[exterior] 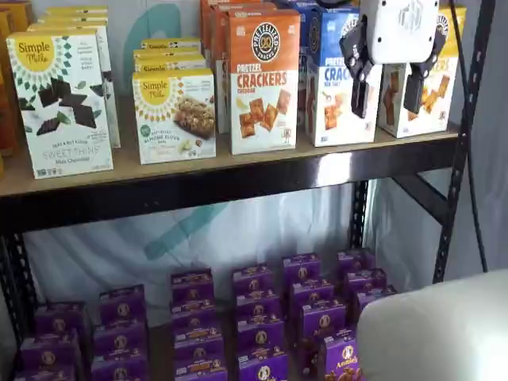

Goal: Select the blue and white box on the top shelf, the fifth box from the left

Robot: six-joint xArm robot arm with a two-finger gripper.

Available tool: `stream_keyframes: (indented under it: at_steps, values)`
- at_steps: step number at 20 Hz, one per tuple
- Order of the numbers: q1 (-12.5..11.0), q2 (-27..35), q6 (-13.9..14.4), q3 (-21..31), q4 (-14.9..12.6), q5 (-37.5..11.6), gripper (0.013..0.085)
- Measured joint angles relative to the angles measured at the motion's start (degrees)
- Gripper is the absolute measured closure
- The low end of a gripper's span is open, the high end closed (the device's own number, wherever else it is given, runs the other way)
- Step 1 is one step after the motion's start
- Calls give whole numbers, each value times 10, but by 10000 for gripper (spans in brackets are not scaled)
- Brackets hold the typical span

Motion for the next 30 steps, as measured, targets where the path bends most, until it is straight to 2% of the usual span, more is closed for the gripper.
stream_keyframes:
  at_steps: [3,6,10,14,18,26,30]
  values:
    - [-32,-19,-18,18,34,-32,130]
    - [-31,-18,-19,19,34,-35,130]
    - [-16,-9,-12,19,17,-54,130]
    - [11,17,3,10,-20,-91,130]
    - [20,52,8,-12,-46,-133,130]
    - [-11,129,-19,-86,-45,-182,130]
    - [-28,150,-33,-108,-33,-193,130]
